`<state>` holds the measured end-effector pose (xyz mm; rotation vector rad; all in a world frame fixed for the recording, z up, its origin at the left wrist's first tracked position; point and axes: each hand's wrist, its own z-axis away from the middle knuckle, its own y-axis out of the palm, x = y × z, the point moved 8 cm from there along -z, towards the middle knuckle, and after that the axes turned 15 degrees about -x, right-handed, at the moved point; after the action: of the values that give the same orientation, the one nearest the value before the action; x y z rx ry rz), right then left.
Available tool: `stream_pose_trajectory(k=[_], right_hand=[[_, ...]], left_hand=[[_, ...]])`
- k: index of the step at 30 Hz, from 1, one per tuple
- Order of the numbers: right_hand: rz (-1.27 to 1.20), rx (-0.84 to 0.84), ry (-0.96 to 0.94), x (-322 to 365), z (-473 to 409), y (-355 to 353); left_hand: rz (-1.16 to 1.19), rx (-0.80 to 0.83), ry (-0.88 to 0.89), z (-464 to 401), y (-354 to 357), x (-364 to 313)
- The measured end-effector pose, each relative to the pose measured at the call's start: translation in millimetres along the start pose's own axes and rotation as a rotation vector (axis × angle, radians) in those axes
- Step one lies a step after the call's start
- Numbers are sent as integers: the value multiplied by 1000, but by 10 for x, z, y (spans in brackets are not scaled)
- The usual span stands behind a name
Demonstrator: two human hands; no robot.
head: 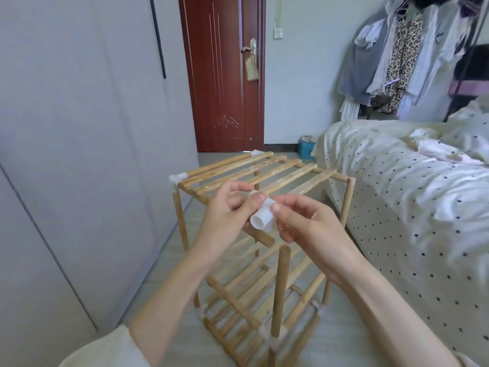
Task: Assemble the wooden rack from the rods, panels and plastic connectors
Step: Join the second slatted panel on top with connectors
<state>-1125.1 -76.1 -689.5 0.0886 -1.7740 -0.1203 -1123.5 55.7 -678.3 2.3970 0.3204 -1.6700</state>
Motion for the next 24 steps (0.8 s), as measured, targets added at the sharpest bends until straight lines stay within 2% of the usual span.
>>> stream_pose_trajectory(k=[2, 5, 8, 11, 16, 24], right_hand=[[45, -19, -29, -11, -26, -106], [80, -50, -48, -14, -73, -225], [38, -82, -21, -39, -112, -297], [-29, -83, 7, -77, -132, -348], [-110, -17, 47, -128, -85, -401], [137, -53, -120, -91, -29, -386]], left_hand=[[-8, 17, -49, -19, 93, 90], [80, 164, -142, 5, 250, 165], [-13, 293, -81, 64, 357, 107], [-117, 254, 62, 62, 391, 28], [-56, 226, -21, 63, 375, 97], [-106, 228, 9, 114, 360, 132]])
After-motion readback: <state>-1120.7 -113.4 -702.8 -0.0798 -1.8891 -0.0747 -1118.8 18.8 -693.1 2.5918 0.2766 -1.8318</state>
